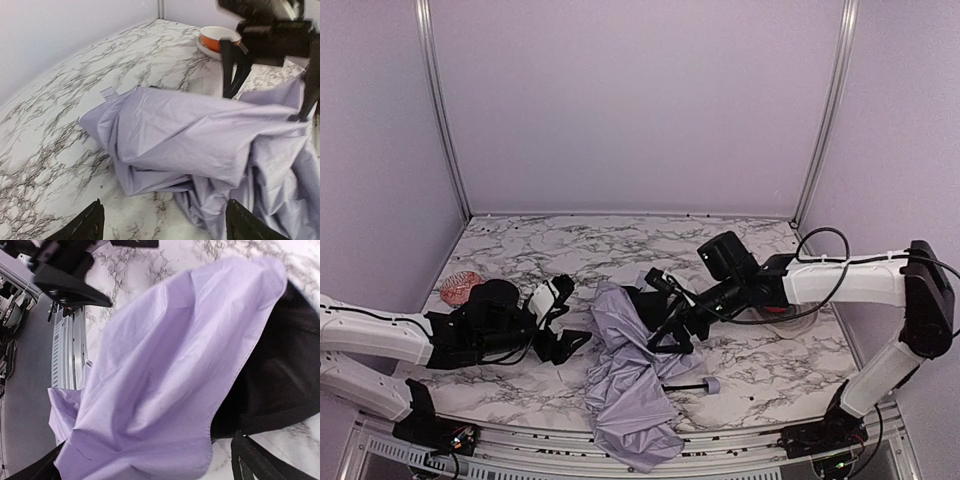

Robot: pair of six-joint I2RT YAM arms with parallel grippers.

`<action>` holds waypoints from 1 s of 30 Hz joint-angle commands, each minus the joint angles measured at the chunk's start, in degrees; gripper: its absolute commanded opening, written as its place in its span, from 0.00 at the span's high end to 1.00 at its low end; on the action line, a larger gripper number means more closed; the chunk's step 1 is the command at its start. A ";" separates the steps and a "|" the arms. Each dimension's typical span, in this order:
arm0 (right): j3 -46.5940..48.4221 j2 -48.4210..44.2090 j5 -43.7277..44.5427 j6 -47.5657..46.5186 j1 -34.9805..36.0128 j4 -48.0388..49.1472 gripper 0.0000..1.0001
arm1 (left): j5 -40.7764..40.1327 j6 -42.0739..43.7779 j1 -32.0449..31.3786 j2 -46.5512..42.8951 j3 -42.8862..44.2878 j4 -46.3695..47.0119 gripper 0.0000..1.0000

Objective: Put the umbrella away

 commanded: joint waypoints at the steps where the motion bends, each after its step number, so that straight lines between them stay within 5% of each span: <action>1: 7.52 -7.26 3.30 -8.44 -3.31 -15.35 0.00 | -3.66 -1.39 3.00 2.47 1.85 -0.01 0.20; 6: 12.72 -10.69 2.55 -11.39 -7.82 -18.65 0.00 | -2.38 1.04 4.81 5.06 2.83 1.06 0.18; 10: 17.83 -6.90 8.18 -4.99 -9.58 -9.82 0.00 | -1.10 2.77 5.73 7.67 4.37 1.93 0.16; 13: 27.49 2.98 5.62 1.98 -10.81 -6.20 0.08 | -0.89 3.71 6.26 10.41 5.38 1.90 0.18; 17: 44.23 20.76 1.54 3.95 -10.38 -13.42 0.21 | -0.23 3.90 6.78 13.73 5.57 1.90 0.25; 26: 60.91 41.32 -5.73 1.02 -4.86 -22.36 0.16 | 1.95 6.39 6.81 24.24 11.14 1.97 0.33; 28: 61.35 42.88 -10.51 1.03 -4.23 -22.60 0.24 | 2.07 7.02 6.79 26.10 12.65 1.99 0.37; 30: 60.59 43.02 -13.04 0.17 -3.89 -23.26 0.48 | 2.28 7.68 6.89 27.55 13.68 2.19 0.42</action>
